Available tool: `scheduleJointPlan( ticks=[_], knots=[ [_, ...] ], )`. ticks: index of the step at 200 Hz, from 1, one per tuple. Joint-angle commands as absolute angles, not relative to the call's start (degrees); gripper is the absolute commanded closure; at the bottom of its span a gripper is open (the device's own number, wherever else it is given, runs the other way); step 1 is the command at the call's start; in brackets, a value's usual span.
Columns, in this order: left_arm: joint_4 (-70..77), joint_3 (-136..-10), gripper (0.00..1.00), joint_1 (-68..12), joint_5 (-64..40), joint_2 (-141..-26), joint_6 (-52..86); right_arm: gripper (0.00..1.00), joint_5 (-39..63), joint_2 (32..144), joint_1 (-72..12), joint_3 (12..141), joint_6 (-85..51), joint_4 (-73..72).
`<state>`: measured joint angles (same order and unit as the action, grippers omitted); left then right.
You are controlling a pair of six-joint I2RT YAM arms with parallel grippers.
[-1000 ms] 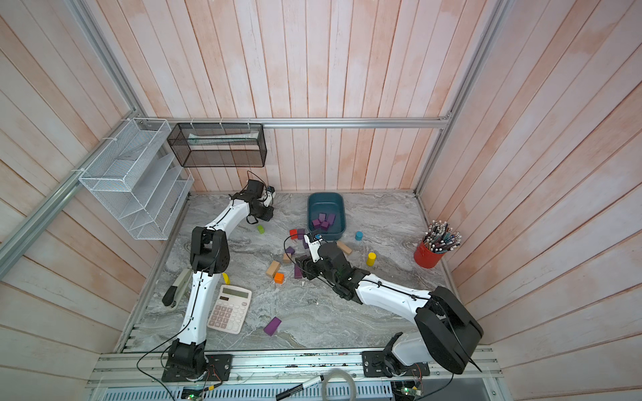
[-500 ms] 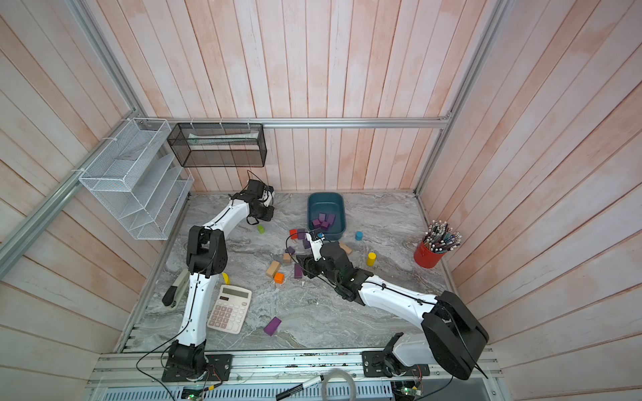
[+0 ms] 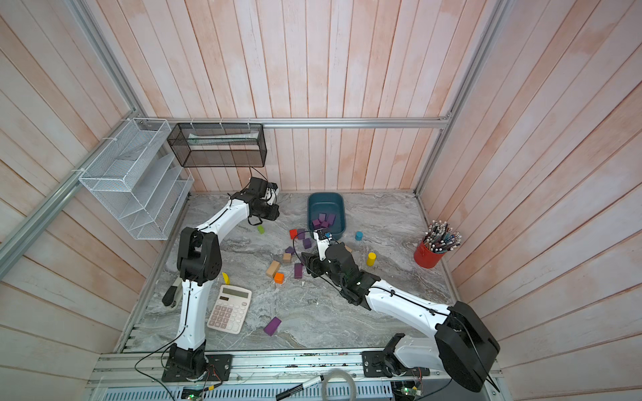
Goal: Pick purple bricks into the storage bin
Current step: Pick up the building block from the center of the board, then place the building block in the storage box.
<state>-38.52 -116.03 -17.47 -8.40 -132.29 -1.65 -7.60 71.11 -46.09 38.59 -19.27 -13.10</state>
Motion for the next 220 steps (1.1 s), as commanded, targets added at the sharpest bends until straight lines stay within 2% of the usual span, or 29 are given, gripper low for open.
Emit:
scheduleJointPlan(
  ticks=[1, 97, 171, 220],
  knots=[
    [-36.94, -115.39, 0.67, -18.98, -10.07, -129.35, -0.01, 0.35, -12.84, 69.8, -46.29, 38.25, -21.32, -8.33],
    [-35.68, -119.39, 0.67, -25.71, -13.37, -129.24, 2.06, 0.35, -21.55, 61.03, -45.57, 33.83, -26.35, -0.52],
    [-30.86, -123.02, 0.67, -31.19, -13.92, -132.39, 2.1, 0.35, -21.57, 55.89, -45.09, 29.75, -28.56, 0.77],
    [-26.8, -125.01, 0.66, -32.1, -13.22, -136.2, 3.03, 0.35, -20.64, 52.77, -45.09, 27.63, -28.43, -1.65]
  ],
)
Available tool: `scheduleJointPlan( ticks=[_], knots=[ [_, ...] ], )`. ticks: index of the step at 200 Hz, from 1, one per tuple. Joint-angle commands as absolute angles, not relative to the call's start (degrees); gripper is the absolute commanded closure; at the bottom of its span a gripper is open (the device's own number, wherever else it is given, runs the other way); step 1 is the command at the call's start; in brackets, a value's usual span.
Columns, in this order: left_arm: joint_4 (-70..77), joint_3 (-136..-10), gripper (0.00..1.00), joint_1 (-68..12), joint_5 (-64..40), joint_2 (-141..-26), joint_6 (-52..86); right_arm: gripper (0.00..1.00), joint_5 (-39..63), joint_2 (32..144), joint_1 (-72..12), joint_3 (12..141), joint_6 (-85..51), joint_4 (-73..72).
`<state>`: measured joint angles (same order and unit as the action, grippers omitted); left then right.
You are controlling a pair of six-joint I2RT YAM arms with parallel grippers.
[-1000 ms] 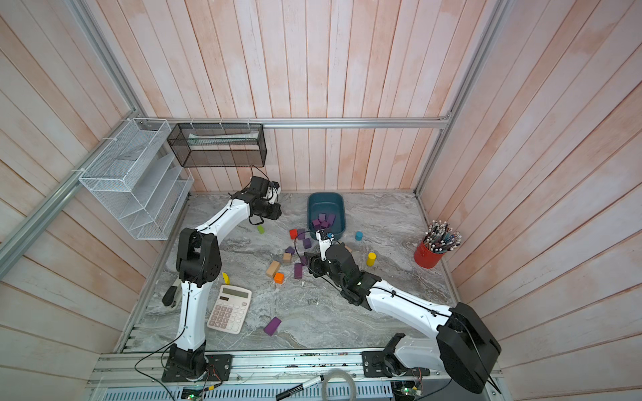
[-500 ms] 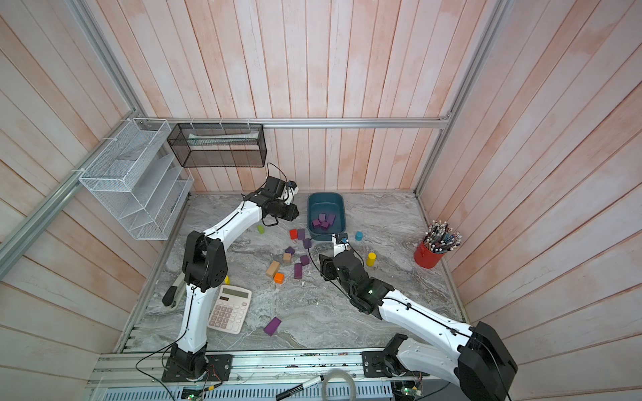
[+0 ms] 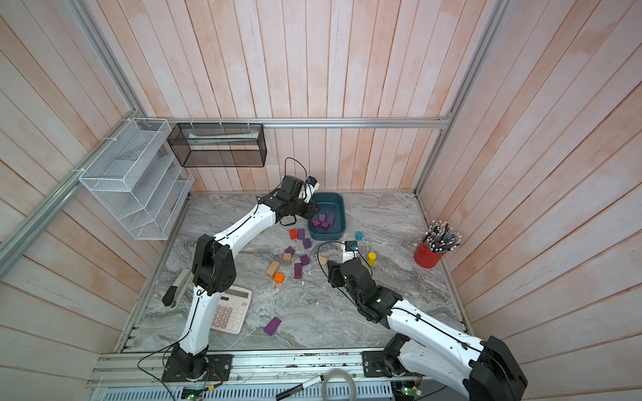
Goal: Pick purple bricks into the storage bin
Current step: Place the building block in the storage box.
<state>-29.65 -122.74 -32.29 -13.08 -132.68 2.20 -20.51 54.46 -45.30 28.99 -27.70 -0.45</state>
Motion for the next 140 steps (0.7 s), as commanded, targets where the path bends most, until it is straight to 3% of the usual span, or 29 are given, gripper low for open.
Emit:
scheduleJointPlan(
  ticks=[1, 140],
  knots=[
    [-26.71, -125.08, 0.66, -32.09, -13.2, -136.26, 3.1, 0.35, -20.6, 52.71, -45.09, 27.57, -28.37, -1.7],
    [-31.58, -134.03, 0.64, -32.35, -8.5, -146.43, 9.57, 0.35, -20.48, 49.59, -45.09, 24.92, -27.09, -5.31]
  ],
)
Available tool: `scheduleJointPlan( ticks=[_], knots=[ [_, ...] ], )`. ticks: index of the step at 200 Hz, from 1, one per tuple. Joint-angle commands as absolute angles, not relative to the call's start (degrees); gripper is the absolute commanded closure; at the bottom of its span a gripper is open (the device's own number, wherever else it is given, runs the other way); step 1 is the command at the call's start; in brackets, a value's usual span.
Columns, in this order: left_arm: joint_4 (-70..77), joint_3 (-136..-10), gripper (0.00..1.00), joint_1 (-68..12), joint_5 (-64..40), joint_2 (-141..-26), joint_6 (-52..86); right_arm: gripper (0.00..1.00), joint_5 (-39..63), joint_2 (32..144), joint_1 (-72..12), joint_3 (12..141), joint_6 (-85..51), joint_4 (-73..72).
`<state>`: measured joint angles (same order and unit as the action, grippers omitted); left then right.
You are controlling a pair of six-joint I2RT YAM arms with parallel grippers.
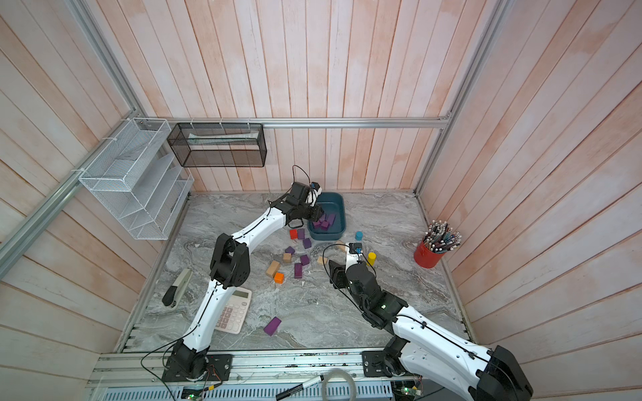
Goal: Pick purple bricks into the storage bin
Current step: Place the building block in the storage box.
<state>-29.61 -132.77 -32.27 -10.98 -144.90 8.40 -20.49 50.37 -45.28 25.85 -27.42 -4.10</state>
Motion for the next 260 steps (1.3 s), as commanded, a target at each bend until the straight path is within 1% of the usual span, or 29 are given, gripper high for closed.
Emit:
scheduleJointPlan(
  ticks=[1, 118, 146, 175, 187, 218, 260],
  knots=[
    [-31.61, -134.08, 0.64, -32.35, -8.47, -146.52, 9.62, 0.35, -20.48, 49.58, -45.09, 24.9, -27.08, -5.38],
    [-33.75, -136.68, 0.63, -32.39, -5.91, -149.46, 11.42, 0.35, -20.22, 49.12, -45.05, 24.21, -26.98, -6.27],
    [-33.18, -136.63, 0.59, -32.39, -5.05, -149.76, 11.78, 0.35, -20.22, 49.12, -45.08, 24.17, -26.73, -6.49],
    [-33.22, -137.02, 0.58, -32.41, -4.65, -150.17, 11.65, 0.35, -20.25, 49.09, -45.01, 24.26, -26.37, -6.77],
    [-33.18, -137.03, 0.55, -32.36, -4.87, -150.08, 11.65, 0.35, -20.44, 49.2, -45.04, 24.26, -26.24, -6.78],
    [-32.5, -136.19, 0.4, -32.38, -5.34, -148.63, 11.77, 0.35, -20.48, 50.14, -44.93, 24.75, -25.89, -7.17],
    [-30.62, -134.05, 0.32, -32.36, -6.18, -144.71, 11.47, 0.35, -20.22, 53.14, -44.11, 26.25, -26.62, -6.45]
  ],
)
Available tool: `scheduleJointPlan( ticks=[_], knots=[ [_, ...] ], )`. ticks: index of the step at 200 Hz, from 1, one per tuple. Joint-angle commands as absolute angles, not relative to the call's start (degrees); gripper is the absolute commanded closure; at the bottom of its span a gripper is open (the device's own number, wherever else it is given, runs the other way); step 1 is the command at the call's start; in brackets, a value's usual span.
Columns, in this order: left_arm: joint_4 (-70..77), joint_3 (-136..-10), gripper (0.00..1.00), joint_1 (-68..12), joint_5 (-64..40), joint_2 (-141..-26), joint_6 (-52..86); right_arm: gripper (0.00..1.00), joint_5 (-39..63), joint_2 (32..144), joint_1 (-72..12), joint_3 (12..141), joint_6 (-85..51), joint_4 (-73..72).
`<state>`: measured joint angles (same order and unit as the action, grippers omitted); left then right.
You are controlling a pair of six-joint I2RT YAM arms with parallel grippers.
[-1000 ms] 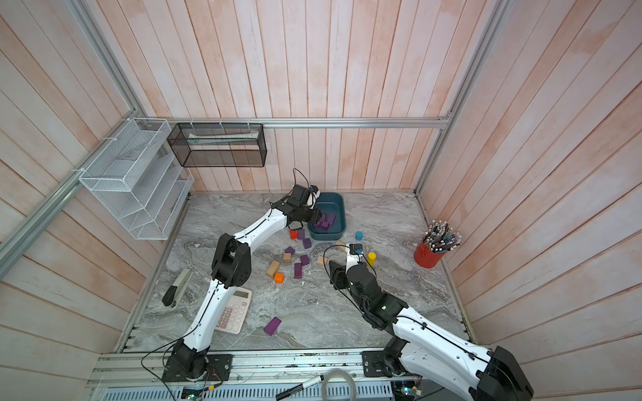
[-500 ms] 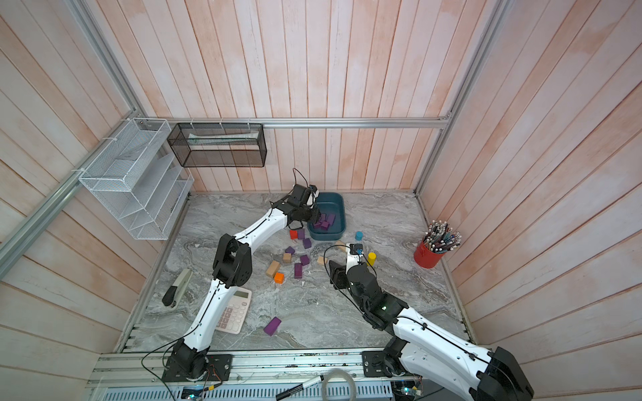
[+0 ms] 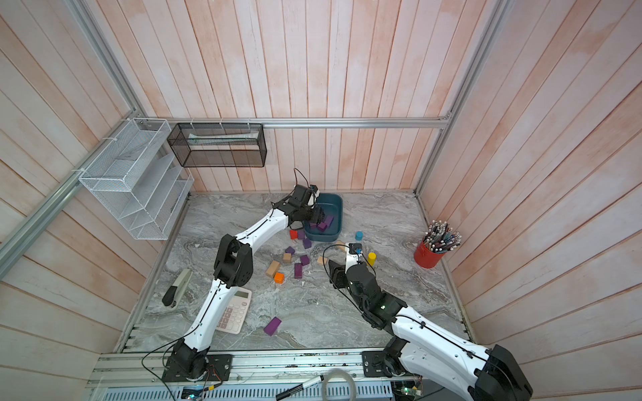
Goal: Pick purple bricks into the storage bin
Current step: Place the building block in the storage box.
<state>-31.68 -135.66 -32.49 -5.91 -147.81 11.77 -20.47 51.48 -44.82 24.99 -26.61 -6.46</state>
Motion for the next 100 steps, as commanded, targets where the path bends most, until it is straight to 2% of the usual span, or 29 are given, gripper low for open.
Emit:
scheduleJointPlan(
  ticks=[1, 68, 100],
  knots=[
    [-30.56, -133.95, 0.32, -32.4, -6.21, -144.56, 11.45, 0.35, -20.22, 53.25, -44.03, 26.26, -26.67, -6.39],
    [-24.64, -122.13, 0.11, -33.14, -5.91, -131.43, 9.39, 0.35, -18.2, 58.04, -40.97, 28.88, -28.48, -3.09],
    [-23.52, -114.09, 0.06, -33.25, -4.79, -123.13, 7.37, 0.35, -16.19, 61.24, -38.67, 31.15, -27.8, -1.63]
  ],
)
